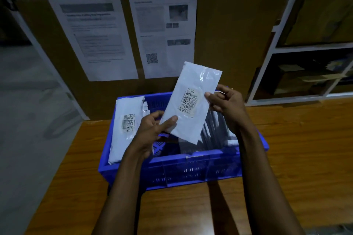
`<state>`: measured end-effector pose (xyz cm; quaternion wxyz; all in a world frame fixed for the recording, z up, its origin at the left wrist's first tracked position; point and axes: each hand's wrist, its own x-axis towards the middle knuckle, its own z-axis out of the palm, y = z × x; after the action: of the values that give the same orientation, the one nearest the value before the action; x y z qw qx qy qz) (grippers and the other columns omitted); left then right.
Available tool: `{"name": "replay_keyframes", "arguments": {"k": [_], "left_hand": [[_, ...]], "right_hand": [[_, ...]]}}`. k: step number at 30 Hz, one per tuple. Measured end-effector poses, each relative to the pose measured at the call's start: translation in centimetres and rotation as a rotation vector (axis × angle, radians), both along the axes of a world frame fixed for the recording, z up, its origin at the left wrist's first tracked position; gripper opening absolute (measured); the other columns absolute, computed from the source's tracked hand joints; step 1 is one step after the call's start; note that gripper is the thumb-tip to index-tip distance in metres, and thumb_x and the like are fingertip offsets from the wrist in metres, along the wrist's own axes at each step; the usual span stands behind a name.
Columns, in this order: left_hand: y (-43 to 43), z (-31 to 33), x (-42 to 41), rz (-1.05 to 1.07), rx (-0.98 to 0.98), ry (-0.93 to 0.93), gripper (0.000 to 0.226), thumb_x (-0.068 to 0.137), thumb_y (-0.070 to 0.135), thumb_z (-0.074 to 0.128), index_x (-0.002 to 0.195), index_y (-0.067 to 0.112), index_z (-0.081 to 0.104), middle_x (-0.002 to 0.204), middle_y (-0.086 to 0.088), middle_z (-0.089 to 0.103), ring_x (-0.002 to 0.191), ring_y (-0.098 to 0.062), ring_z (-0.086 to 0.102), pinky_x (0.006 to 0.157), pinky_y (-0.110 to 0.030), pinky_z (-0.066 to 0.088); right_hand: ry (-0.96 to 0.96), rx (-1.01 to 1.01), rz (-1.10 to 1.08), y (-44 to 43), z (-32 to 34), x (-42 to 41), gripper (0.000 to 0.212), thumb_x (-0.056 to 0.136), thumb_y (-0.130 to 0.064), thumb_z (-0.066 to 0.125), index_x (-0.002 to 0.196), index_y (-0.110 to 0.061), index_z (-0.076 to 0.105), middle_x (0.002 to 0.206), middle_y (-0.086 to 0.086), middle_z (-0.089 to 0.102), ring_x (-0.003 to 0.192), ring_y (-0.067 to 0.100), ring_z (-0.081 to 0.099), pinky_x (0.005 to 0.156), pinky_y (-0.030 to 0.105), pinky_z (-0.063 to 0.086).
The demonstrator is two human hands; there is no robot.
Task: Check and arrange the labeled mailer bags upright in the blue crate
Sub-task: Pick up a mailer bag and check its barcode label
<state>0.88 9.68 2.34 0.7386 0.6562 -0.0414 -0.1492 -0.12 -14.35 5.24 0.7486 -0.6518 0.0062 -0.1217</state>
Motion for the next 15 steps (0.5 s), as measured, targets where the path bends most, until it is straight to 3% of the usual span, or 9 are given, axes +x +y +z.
{"name": "replay_keyframes", "arguments": {"k": [2, 5, 8, 13, 15], "left_hand": [[0.3, 0.8, 0.9, 0.029, 0.086, -0.003, 0.031, 0.086, 0.030, 0.079, 0.111, 0.011, 0.073, 0.093, -0.005, 0.078, 0.078, -0.017, 0.072, 0.076, -0.037, 0.058], [0.1, 2.2, 2.0, 0.090, 0.141, -0.067, 0.022, 0.089, 0.023, 0.076, 0.106, 0.008, 0.075, 0.089, -0.004, 0.078, 0.070, -0.010, 0.071, 0.058, -0.023, 0.055], [-0.3, 2.8, 2.7, 0.166, 0.158, -0.113, 0.018, 0.088, 0.018, 0.077, 0.102, 0.007, 0.075, 0.085, -0.002, 0.078, 0.067, -0.010, 0.070, 0.056, -0.023, 0.055], [-0.6, 3.0, 2.8, 0.285, 0.138, -0.124, 0.013, 0.088, 0.019, 0.078, 0.097, 0.012, 0.073, 0.083, -0.001, 0.077, 0.063, -0.009, 0.070, 0.054, -0.025, 0.053], [-0.5, 3.0, 2.8, 0.322, 0.145, -0.139, 0.018, 0.088, 0.017, 0.078, 0.104, 0.010, 0.073, 0.087, -0.005, 0.078, 0.066, -0.013, 0.071, 0.055, -0.026, 0.055]], "right_hand": [[0.003, -0.037, 0.024, -0.1, 0.1, 0.2, 0.025, 0.095, -0.004, 0.070, 0.119, -0.010, 0.069, 0.079, 0.006, 0.070, 0.073, 0.015, 0.069, 0.063, 0.024, 0.055], [0.018, -0.077, 0.060, 0.0, 0.1, 0.7, 0.016, 0.096, -0.003, 0.069, 0.109, -0.013, 0.070, 0.062, -0.007, 0.061, 0.062, 0.007, 0.061, 0.059, 0.020, 0.052], [0.033, -0.102, 0.099, 0.3, 0.2, 1.3, 0.022, 0.097, -0.009, 0.069, 0.118, -0.004, 0.069, 0.068, -0.005, 0.066, 0.061, 0.007, 0.061, 0.056, 0.020, 0.050], [0.079, -0.234, 0.223, 0.9, 0.4, 2.1, 0.029, 0.095, -0.010, 0.072, 0.124, -0.011, 0.069, 0.092, 0.026, 0.072, 0.071, 0.021, 0.065, 0.058, 0.028, 0.057], [0.084, -0.268, 0.204, 0.9, 0.2, 2.8, 0.030, 0.095, -0.008, 0.072, 0.124, -0.010, 0.069, 0.100, 0.019, 0.078, 0.080, 0.030, 0.074, 0.061, 0.034, 0.060]]}}
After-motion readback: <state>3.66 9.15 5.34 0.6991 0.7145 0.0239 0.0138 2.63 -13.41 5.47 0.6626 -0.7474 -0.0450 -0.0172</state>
